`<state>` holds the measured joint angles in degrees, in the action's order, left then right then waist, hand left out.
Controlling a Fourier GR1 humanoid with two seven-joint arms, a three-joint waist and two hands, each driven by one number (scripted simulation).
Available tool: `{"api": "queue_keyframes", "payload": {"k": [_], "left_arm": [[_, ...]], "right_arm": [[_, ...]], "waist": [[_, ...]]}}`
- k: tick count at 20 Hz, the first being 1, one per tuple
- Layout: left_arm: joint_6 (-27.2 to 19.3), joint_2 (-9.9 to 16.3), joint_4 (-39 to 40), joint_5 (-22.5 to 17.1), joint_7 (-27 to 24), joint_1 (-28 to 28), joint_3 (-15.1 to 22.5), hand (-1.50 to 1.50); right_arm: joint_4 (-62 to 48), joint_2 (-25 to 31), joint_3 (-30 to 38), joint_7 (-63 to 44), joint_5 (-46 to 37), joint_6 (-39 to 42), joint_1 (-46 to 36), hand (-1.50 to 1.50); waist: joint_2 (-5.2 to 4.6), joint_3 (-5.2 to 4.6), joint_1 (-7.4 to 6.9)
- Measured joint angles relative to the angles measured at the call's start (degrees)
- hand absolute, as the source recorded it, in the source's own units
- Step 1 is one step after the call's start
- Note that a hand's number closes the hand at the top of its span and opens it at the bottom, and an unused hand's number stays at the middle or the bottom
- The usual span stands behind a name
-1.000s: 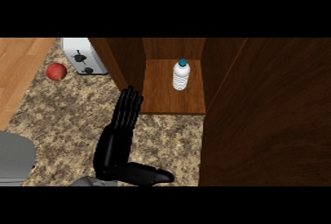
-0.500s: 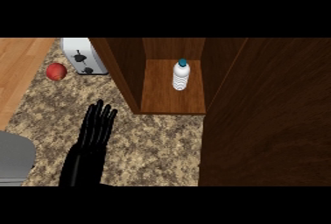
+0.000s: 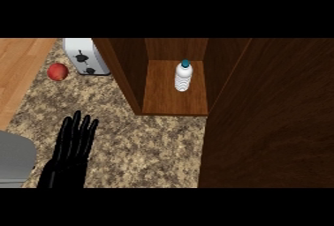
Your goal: Pick up the bottled water, place it into the cabinet and close the cabinet
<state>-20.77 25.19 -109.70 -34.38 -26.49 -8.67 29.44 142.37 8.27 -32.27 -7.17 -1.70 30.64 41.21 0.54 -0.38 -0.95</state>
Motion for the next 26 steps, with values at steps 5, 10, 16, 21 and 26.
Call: {"api": "queue_keyframes", "payload": {"k": [5, 10, 16, 21, 26], "left_arm": [[1.7, 2.4, -2.1, -1.4, -0.4, -2.7, -2.4, -1.50], [4.2, 4.5, -2.9, -3.4, -0.6, -4.4, -5.0, -1.50], [6.5, 6.0, -3.1, -5.2, -1.1, -6.1, -7.5, -1.50], [8.6, 7.0, -3.4, -6.2, -1.7, -7.4, -8.6, -1.50], [10.9, 8.1, -3.4, -7.3, -2.2, -8.4, -9.9, -1.50]], "right_arm": [[-0.3, -0.9, -2.0, -5.2, -1.4, -0.5, -7.0, 1.50], [-0.9, -2.3, -4.7, -10.0, -2.6, -0.5, -14.2, 1.50], [-1.9, -1.9, -9.0, -14.8, -4.4, -2.2, -23.6, 1.50], [-2.2, 0.1, -10.2, -16.3, -4.9, -2.9, -29.0, 1.50], [-2.3, 1.4, -10.5, -17.3, -4.7, -2.9, -32.1, 1.50]], "waist": [[0.18, 0.03, -0.45], [0.21, -0.07, -0.85], [0.14, -0.26, -0.83], [0.01, -0.35, -1.38], [-0.26, -0.42, -2.09]]}}
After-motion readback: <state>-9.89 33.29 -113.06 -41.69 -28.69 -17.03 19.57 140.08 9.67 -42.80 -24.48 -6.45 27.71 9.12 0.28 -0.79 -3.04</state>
